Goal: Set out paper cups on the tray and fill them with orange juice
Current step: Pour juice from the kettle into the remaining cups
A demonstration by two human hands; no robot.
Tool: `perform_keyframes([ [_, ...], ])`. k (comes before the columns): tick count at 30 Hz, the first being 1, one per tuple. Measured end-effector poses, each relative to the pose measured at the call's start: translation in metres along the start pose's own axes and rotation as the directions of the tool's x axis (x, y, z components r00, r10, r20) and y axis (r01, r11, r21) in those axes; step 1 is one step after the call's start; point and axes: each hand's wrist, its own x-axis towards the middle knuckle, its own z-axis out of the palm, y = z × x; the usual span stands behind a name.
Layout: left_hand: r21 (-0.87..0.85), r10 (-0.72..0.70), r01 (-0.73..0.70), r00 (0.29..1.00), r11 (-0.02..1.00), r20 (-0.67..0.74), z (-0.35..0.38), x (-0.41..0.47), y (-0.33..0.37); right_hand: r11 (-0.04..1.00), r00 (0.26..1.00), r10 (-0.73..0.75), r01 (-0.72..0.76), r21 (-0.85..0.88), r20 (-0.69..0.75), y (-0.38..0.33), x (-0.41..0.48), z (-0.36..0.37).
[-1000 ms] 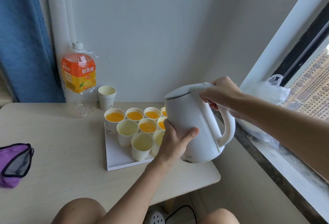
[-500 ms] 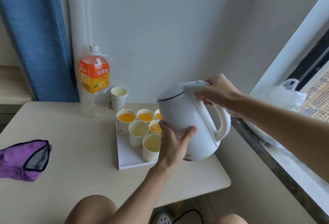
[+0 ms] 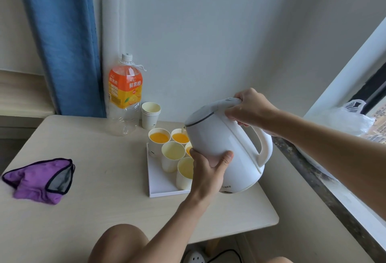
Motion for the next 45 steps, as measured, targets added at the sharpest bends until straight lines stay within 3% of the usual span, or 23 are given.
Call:
perform_keyframes([
  [10,-0.045,-0.040,0.041,0.999,0.998,0.019,0.0026,-0.0042,0.0027,0.992,1.000,-0.020,0.019,-0.125,-0.005,-0.0052,0.0011,-0.0002],
  [45,-0.085,-0.038,0.043,0.997,0.995,0.064,0.0056,-0.0040,-0.0032,0.983,1.000,-0.014,0.012,-0.186,-0.010,0.0006,-0.0062,-0.0049],
])
